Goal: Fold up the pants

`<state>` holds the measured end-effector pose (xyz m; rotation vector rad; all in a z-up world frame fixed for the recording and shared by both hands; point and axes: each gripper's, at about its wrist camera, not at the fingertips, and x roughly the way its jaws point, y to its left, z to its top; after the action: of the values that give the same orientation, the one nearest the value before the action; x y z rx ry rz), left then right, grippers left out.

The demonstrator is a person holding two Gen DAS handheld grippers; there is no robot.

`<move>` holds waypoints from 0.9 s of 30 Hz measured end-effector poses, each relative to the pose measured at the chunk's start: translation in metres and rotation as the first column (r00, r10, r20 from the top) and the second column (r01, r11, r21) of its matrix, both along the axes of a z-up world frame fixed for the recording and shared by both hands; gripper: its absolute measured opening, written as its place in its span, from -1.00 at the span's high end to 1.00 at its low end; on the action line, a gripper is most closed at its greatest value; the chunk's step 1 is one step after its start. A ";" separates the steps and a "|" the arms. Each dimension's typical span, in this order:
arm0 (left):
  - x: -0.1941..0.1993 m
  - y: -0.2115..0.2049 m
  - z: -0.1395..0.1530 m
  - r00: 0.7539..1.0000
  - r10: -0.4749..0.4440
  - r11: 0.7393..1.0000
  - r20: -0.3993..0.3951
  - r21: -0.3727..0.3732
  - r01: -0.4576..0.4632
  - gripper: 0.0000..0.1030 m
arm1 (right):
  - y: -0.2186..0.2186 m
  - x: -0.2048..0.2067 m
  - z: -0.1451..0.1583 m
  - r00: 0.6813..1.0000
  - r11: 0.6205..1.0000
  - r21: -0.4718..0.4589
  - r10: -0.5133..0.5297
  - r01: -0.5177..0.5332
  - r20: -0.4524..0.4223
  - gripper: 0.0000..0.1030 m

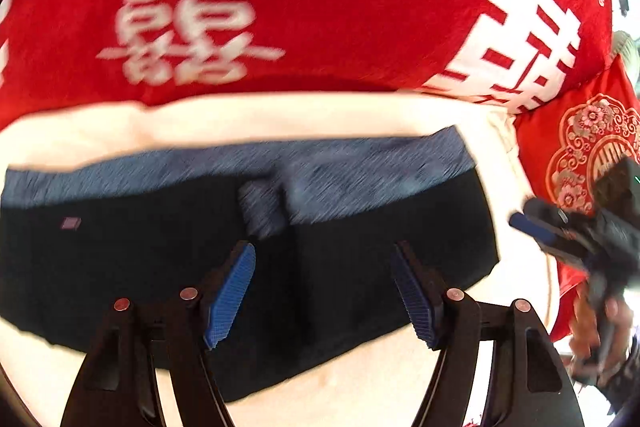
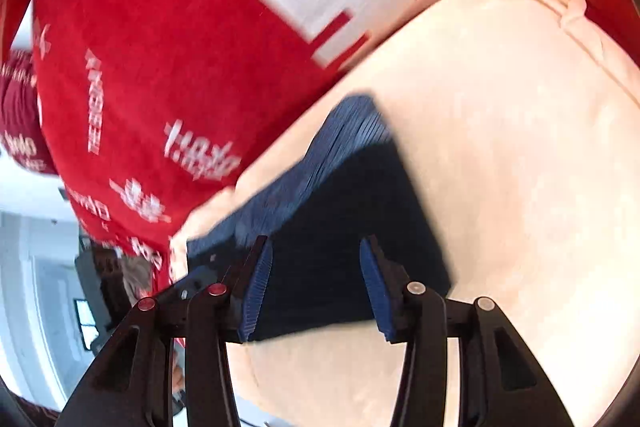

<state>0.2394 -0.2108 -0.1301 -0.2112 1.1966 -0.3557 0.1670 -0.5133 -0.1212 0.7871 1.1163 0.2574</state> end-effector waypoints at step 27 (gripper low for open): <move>0.013 -0.057 -0.054 0.998 -0.066 0.993 0.014 0.104 0.064 -0.38 | -0.016 0.080 -0.049 0.981 0.977 -0.138 0.147 -0.164 -0.125 -0.01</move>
<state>0.2525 -0.2675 -0.1841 -0.0794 1.2028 -0.3512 0.2471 -0.5296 -0.1706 0.5891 1.2926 0.2601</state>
